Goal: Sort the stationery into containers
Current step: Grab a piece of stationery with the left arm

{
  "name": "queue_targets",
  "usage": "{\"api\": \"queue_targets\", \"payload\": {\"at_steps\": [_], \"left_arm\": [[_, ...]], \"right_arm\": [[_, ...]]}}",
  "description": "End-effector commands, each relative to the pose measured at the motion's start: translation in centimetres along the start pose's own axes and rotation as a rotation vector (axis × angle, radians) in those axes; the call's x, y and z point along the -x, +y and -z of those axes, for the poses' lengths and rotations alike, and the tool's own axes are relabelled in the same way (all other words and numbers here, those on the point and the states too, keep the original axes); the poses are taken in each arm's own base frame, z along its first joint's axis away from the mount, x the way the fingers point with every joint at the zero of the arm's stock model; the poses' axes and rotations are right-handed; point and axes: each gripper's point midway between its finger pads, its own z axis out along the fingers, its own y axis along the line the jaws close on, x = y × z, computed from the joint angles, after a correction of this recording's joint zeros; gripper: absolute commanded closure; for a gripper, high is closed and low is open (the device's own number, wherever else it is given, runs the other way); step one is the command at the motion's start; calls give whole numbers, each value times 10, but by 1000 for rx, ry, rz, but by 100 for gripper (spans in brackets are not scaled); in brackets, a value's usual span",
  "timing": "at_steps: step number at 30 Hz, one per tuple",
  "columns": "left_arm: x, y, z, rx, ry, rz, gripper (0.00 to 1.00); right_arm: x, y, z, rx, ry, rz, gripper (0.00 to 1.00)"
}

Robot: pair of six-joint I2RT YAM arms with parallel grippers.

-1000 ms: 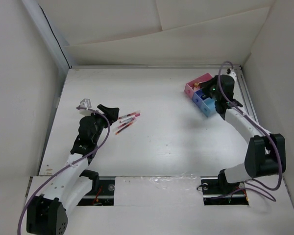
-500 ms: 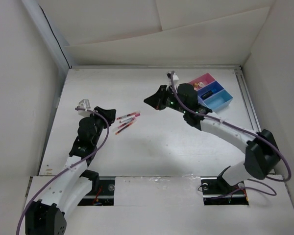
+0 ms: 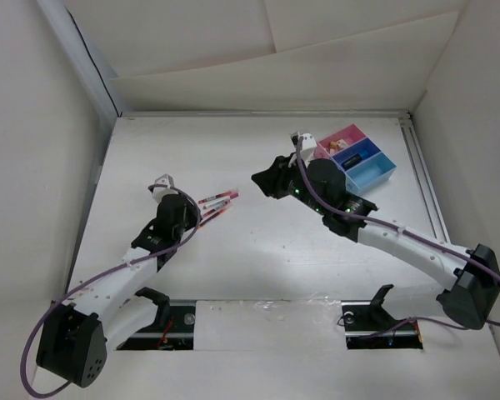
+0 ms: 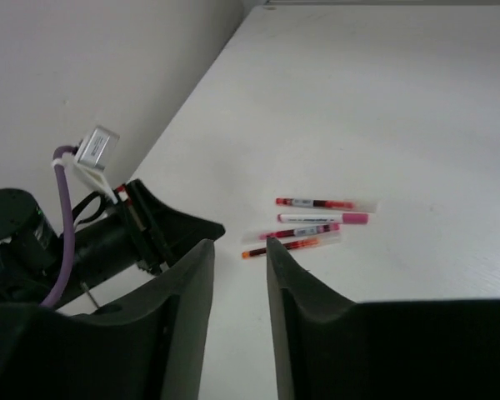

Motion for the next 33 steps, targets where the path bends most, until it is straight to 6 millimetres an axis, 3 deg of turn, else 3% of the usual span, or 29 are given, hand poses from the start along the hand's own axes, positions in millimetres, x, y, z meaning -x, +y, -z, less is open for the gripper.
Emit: {"api": "queue_targets", "payload": {"at_steps": [1, 3, 7, 8, 12, 25, 33], "left_arm": [[-4, 8, 2, 75, 27, -35, 82], [-10, 10, 1, 91, 46, -42, 77], [-28, 15, 4, 118, 101, -85, 75], [-30, 16, 3, 128, 104, -86, 70], [-43, 22, -2, 154, 144, -121, 64], [-36, 23, -17, 213, 134, -178, 64], [-48, 29, -26, 228, 173, -231, 65]], "right_arm": [[-9, -32, -1, -130, 8, 39, 61], [-9, -35, 1, -147, 1, 39, 60], [-7, -48, 7, -182, -8, 26, 62], [-12, -53, 7, -186, 3, 25, 62], [-11, -54, 7, -165, 15, 10, 62], [-5, -48, 14, -138, 3, -3, 62], [-8, -50, 12, -142, 11, -3, 62]]}}
